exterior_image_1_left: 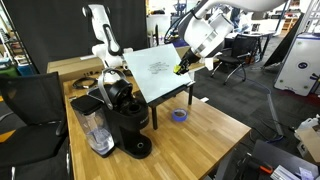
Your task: Wipe the whiteboard with the duster
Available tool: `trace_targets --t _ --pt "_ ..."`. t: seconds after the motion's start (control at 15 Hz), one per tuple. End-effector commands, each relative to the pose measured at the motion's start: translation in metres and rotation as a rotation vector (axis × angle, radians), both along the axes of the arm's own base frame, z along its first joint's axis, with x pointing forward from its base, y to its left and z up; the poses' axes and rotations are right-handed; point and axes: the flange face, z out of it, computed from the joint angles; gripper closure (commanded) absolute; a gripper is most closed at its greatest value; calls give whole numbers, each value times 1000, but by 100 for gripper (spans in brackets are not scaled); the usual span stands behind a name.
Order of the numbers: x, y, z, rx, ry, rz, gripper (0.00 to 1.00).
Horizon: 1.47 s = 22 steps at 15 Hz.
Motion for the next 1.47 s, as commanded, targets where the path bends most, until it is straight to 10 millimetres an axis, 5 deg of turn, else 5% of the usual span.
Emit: trace_targets --t 0.0,0.87,1.4 --pt "-13 0 7 37 49 22 72" --pt "-30 -20 37 51 232 134 72" --pt "-111 -22 36 41 441 194 72"
